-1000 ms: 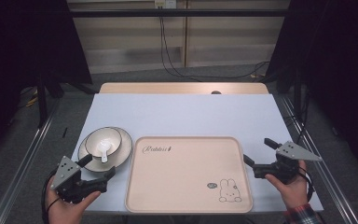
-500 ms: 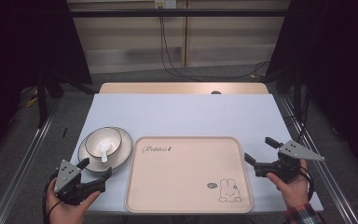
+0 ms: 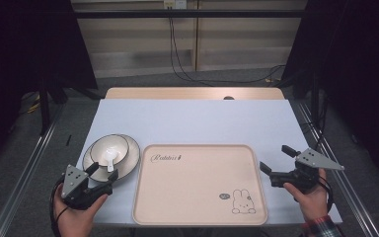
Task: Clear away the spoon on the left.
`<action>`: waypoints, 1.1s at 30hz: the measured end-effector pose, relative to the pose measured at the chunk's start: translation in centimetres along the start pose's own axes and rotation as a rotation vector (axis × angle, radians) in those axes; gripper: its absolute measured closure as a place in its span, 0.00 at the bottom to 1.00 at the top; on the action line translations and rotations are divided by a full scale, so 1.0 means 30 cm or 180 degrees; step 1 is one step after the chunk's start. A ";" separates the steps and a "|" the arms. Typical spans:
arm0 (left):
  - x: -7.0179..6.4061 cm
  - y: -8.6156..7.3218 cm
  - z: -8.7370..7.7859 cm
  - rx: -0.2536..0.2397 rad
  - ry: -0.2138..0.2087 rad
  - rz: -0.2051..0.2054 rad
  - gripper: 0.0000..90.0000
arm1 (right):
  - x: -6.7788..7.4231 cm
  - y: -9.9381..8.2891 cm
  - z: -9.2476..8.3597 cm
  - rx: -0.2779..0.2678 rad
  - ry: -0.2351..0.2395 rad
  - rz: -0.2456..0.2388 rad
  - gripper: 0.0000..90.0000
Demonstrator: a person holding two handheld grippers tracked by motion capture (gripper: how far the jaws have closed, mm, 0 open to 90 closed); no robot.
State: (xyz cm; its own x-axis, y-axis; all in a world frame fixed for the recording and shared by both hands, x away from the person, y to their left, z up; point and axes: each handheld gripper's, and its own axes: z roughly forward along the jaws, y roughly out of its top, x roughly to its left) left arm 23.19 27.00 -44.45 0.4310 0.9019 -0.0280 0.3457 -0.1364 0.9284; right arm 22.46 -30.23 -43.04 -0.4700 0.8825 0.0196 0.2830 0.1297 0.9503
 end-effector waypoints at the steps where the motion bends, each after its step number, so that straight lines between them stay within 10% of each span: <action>1: 0.001 -0.001 0.002 0.0014 -0.0009 -0.0004 0.35 | -0.001 0.000 -0.001 0.0006 0.0000 0.0014 0.02; 33: 0.019 -0.002 -0.023 0.0083 -0.0033 -0.0186 0.69 | -0.007 -0.010 0.017 0.0099 0.0054 0.0010 0.02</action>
State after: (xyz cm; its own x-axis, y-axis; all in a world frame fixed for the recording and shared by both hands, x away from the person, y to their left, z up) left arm 22.85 27.81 -44.26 0.4180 0.9044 -0.0859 0.3920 -0.0942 0.9151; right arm 22.90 -30.23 -43.48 -0.4831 0.8751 0.0281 0.3103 0.1411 0.9401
